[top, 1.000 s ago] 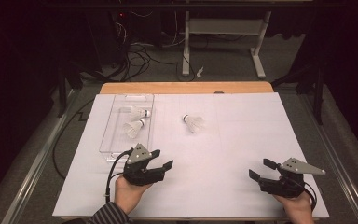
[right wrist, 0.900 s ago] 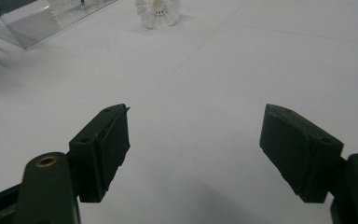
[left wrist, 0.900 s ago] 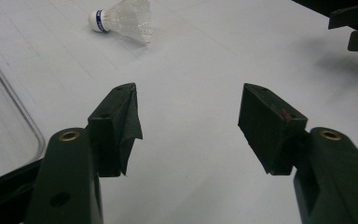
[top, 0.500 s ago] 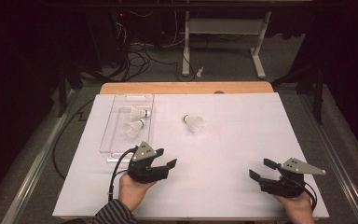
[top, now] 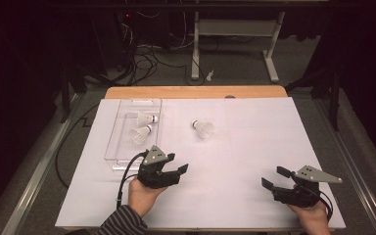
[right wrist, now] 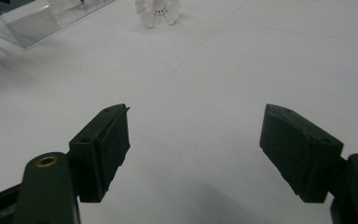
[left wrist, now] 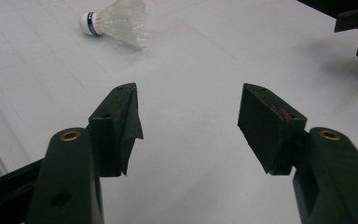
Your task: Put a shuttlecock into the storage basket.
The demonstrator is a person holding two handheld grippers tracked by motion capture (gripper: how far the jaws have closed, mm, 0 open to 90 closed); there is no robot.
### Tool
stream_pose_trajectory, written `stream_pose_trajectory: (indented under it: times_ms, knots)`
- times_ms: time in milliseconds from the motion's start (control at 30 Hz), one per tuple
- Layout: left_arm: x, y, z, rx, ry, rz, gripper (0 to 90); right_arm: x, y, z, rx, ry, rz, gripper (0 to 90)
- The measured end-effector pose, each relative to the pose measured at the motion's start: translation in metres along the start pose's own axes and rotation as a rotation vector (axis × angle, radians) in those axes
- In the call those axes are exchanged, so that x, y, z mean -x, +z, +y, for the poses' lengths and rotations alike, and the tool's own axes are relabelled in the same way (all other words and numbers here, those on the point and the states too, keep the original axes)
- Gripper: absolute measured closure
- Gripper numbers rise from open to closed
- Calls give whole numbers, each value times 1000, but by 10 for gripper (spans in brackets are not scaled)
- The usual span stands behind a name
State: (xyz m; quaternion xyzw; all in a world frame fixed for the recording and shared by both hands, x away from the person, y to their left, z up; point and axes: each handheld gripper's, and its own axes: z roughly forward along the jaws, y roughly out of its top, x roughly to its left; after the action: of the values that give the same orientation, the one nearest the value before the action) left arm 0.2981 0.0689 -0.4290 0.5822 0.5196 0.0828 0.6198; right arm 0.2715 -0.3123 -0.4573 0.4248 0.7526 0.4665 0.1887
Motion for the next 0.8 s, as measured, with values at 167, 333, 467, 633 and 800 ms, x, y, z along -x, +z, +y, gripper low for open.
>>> stream_pose_trajectory:
  times_ms: [167,333,467,633,800]
  knots:
    - [2,7,0,1,9,-1,395,0,0,0,-1,-1,1,244]
    - [4,14,1,10,-1,3,398,0,0,0,0,1,1,244]
    - [6,18,2,7,3,4,401,0,0,0,0,-2,0,244]
    - [6,23,4,6,3,11,402,0,0,0,2,-3,0,244]
    - [6,31,7,0,0,20,403,0,0,0,1,-2,1,244]
